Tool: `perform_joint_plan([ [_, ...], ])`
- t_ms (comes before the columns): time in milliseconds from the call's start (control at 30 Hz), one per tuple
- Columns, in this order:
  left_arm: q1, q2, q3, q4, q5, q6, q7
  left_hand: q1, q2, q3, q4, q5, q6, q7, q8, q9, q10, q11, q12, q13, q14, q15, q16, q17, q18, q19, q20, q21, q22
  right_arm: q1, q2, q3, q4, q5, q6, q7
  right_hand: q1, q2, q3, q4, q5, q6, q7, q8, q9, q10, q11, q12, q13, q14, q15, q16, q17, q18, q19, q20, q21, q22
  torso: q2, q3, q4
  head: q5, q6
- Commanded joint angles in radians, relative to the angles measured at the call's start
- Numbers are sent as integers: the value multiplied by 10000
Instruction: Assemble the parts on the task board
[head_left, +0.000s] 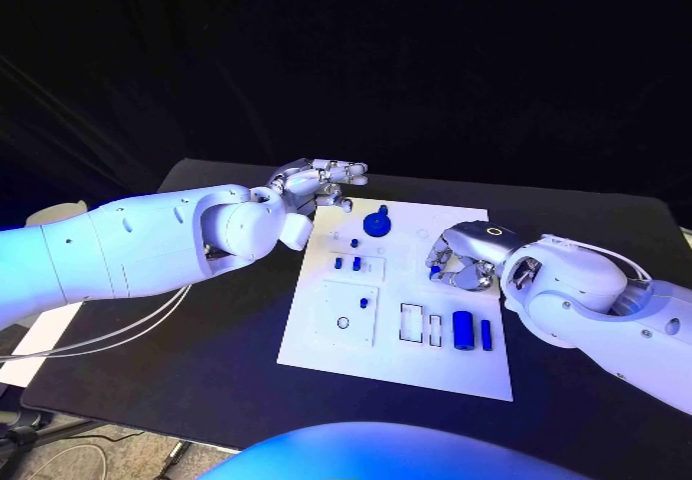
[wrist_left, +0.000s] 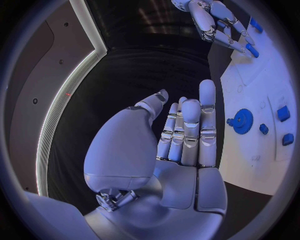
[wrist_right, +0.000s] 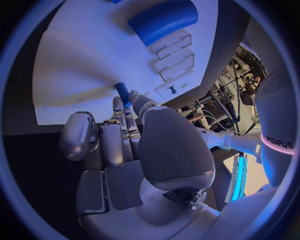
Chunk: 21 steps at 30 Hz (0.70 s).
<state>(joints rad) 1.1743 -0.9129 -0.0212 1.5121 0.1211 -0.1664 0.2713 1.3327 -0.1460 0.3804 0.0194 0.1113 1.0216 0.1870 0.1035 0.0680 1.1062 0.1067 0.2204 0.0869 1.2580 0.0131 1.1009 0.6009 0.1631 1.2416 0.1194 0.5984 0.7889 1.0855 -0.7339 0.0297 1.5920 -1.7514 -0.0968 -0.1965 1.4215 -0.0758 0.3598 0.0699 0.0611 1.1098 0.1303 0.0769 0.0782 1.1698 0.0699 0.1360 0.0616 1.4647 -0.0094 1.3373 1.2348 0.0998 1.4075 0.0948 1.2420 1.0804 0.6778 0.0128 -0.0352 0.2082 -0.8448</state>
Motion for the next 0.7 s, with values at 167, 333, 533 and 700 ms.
perform_joint_plan([
  [167,6,42,6,55,-19,224,28,-14,91,-54,0,-27,-67,-30,48,10,-67,20,41,14,6,81,49,-20,194,43,3,-72,-20,-57,92,-34,-166,-421,111,-162,278,75,416,-186,-75,216,26,47,28,254,-26,-122,32,515,-84,105,88,-33,59,-93,95,107,-11,-3,-3,-4,-19],
  [333,5,47,6,36,-19,227,7,-14,91,-54,0,-27,-67,-30,48,10,-67,20,41,14,6,81,49,-20,194,43,3,-72,-20,-64,124,-36,-120,-383,161,-250,279,80,554,-243,-78,296,15,58,40,335,-35,-173,34,513,-90,106,79,-35,61,-96,102,113,-13,-4,-9,-1,-19],
  [533,5,40,6,20,-18,224,-6,-8,108,-60,4,-26,-69,-30,53,10,-73,20,52,16,0,81,45,-37,194,46,3,-77,-24,-67,71,-31,-4,-281,-167,-227,330,-4,764,-446,-88,454,7,86,67,549,-72,-232,46,510,-117,115,71,-37,71,-121,124,138,-5,-6,10,-20,-9],
  [700,5,41,5,12,-18,234,-26,-8,108,-60,4,-26,-69,-30,53,10,-73,20,52,16,0,81,45,-37,194,46,3,-77,-24,-40,-83,11,211,-120,-566,-172,329,-34,833,-525,-90,524,-1,100,81,646,-88,-256,51,510,-129,123,74,-40,79,-133,140,159,-17,-21,8,-46,21],
])
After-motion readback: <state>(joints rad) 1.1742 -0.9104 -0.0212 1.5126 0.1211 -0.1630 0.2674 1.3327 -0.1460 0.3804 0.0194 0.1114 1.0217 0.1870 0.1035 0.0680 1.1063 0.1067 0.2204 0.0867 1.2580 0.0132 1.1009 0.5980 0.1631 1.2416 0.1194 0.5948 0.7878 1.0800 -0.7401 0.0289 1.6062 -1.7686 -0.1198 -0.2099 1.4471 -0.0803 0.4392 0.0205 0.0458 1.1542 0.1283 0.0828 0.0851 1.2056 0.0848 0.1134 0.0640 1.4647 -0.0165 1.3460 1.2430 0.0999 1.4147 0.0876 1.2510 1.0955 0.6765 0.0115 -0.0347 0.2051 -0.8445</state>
